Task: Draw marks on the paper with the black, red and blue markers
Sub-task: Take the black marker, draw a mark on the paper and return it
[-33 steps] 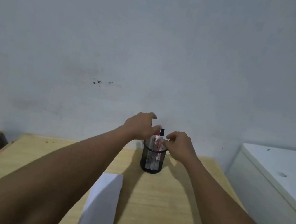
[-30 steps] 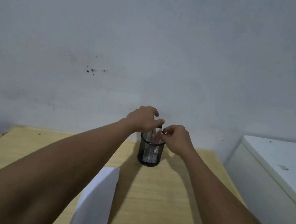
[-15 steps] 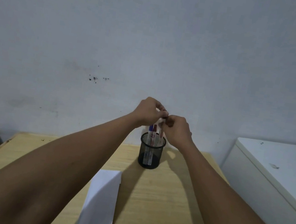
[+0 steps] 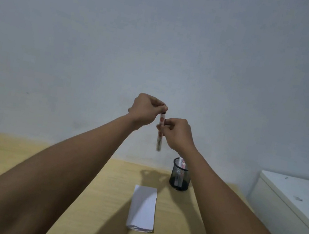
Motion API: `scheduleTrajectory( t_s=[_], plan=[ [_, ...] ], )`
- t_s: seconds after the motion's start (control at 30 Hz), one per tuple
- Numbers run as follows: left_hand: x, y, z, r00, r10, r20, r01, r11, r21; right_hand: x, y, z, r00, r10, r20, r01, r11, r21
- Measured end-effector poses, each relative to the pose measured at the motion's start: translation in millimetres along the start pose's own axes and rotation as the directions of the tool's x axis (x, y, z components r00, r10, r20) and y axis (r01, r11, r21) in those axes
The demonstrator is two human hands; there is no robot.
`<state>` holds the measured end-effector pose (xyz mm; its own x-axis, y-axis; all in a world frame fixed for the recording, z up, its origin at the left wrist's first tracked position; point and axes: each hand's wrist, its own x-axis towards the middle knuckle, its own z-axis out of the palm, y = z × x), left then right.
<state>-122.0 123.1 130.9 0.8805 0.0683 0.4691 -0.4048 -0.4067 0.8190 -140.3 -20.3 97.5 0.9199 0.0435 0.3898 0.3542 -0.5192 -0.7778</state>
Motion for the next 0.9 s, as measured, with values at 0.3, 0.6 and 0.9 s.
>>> scheduleTrajectory(
  t_s=[0.3, 0.6, 0.9],
  plan=[
    [-17.6, -53.1, -32.9, 0.987, -0.140, -0.074, 0.138, 0.990, -0.034, -9.9, -14.1, 65.2, 0.998, 0.060, 0.017, -0.059, 0.996, -0.066],
    [-21.2, -109.9, -22.4, 0.898, -0.328, -0.292, 0.284, 0.941, -0.185, -16.2, 19.6, 106.3, 0.997, 0.077, 0.010, -0.065, 0.900, -0.431],
    [-70.8, -191.7, -16.3, 0.955, -0.267, -0.126, 0.290, 0.931, 0.223, -20.2, 80.0, 101.5, 0.992, 0.125, 0.008, -0.122, 0.977, -0.177]
  ],
)
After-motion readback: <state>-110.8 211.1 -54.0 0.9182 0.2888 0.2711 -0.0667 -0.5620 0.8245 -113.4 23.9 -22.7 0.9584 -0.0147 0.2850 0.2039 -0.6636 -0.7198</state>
